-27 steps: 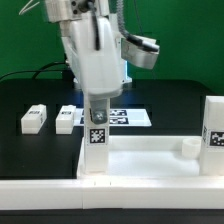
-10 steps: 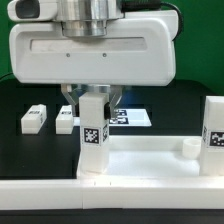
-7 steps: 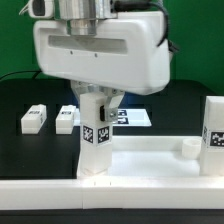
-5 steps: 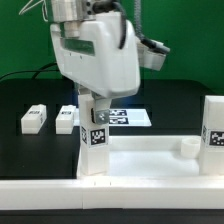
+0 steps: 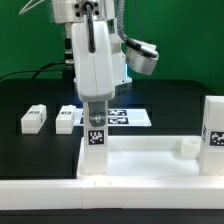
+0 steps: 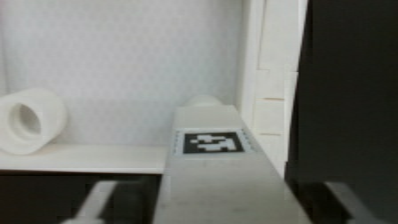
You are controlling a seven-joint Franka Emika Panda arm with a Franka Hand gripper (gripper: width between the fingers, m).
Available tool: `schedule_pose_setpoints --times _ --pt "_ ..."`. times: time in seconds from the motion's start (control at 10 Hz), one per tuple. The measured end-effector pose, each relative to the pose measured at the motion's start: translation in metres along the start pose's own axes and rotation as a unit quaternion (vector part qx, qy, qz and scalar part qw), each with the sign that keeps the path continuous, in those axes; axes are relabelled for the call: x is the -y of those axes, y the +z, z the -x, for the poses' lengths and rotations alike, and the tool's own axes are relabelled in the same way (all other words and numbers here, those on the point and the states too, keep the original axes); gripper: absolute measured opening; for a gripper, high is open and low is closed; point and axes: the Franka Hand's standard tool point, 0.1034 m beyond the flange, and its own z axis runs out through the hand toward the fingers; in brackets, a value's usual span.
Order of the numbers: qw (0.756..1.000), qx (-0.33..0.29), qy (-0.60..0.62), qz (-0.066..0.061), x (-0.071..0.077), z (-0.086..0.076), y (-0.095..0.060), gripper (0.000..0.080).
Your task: Assemble desk
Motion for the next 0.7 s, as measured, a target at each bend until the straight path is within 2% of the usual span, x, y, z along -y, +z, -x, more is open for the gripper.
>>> schedule_pose_setpoints --times 0.1,0.2,0.3,0.5,0.7 --pt "0.996 -0.002 -0.091 -0.007 0.001 -0.001 0.001 0.0549" --pt "0.991 0.001 -0.132 -0.004 -0.003 0.004 0.004 0.0618" --pt "0.986 -0.002 -0.168 -0.002 -0.005 0.009 0.005 0.0643" --pt "0.975 -0.002 -0.222 -0.001 -0.006 0.006 0.006 0.0648" --pt "0.948 -0.002 -0.319 -0.001 -0.006 0.006 0.006 0.0649"
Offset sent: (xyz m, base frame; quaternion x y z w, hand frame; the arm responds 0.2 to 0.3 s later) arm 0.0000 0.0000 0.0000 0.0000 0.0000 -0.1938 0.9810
